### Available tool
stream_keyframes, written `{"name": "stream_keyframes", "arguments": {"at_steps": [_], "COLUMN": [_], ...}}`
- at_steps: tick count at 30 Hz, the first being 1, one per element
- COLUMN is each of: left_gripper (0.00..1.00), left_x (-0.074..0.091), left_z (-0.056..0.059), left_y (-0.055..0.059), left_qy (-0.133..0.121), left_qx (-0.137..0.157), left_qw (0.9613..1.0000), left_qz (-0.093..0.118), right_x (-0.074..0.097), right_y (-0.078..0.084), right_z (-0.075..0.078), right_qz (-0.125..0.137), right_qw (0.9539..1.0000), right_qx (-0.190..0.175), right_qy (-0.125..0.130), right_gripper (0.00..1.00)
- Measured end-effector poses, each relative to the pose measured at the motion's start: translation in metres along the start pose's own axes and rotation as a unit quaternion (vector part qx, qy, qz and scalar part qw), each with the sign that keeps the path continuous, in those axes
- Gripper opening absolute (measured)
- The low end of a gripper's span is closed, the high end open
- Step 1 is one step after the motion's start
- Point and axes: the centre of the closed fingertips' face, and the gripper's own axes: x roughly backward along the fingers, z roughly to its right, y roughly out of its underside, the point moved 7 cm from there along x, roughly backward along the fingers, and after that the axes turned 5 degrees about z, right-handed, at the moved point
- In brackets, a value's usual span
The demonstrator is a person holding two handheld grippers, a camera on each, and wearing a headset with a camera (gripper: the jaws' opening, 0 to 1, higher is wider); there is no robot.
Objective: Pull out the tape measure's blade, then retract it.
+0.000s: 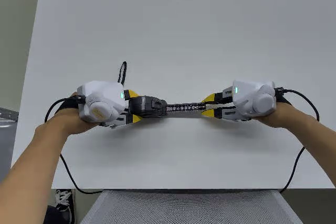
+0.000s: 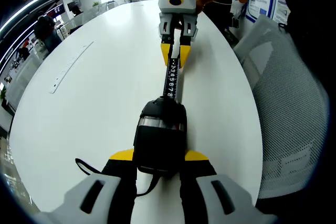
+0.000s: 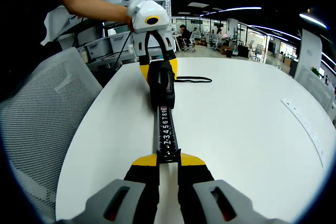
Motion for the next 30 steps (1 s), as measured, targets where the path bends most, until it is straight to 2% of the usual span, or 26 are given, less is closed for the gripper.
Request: {"name": "stream_keyframes", "arguments": {"at_steps": [30], "left_gripper": [0.27], "left_x": [-0.001], "left_z": [0.001], "left_y": [-0.004], "left_qy": [0.000], "left_qx": [0.000], "left_qw": [1.0000], "left_qz": [-0.001], "right_x": [0.019], "right_y": [0.009], "right_z": [0.001], "right_qz": [-0.005], "right_qw": [1.0000], "right_qx": [-0.006], "right_qy": [0.003], "right_gripper": [0.10]}}
